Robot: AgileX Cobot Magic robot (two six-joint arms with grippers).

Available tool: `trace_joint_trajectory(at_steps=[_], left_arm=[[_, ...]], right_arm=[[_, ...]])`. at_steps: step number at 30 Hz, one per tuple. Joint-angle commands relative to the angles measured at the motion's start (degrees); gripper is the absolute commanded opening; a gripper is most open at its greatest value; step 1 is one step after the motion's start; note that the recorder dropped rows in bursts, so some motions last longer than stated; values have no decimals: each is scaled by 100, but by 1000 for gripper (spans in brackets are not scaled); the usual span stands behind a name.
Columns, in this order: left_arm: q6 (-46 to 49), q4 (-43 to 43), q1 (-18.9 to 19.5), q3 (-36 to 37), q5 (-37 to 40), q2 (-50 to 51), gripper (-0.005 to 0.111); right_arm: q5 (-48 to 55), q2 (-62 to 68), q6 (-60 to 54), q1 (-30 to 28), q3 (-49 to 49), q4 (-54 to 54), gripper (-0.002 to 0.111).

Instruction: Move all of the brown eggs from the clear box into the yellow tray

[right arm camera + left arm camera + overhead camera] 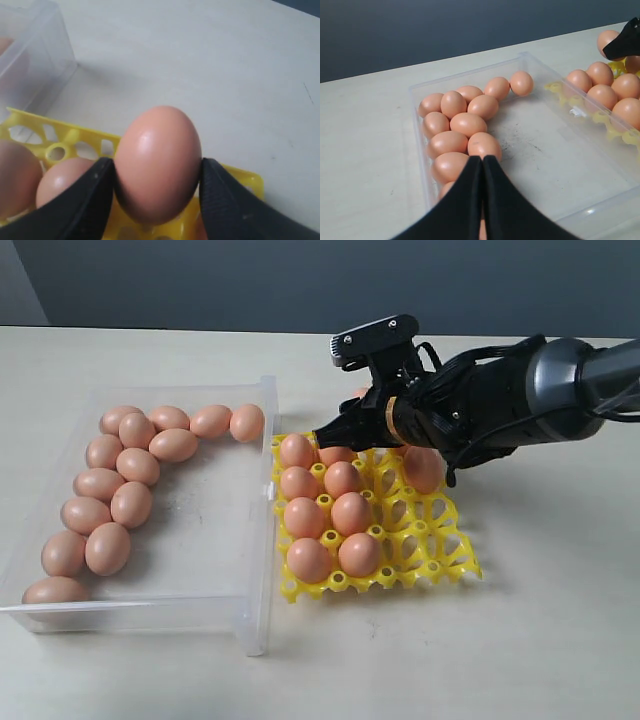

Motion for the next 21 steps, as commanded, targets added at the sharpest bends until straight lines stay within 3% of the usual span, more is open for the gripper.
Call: trace_joint_trajectory(at_steps=[1, 21], left_arm=[[-15, 0, -7, 23, -59, -28, 0], [-15, 0, -7, 23, -59, -28, 0]], right_arm=[[-113, 95, 8, -174, -70, -19, -1], [-163, 619, -138, -174, -411, -19, -1]])
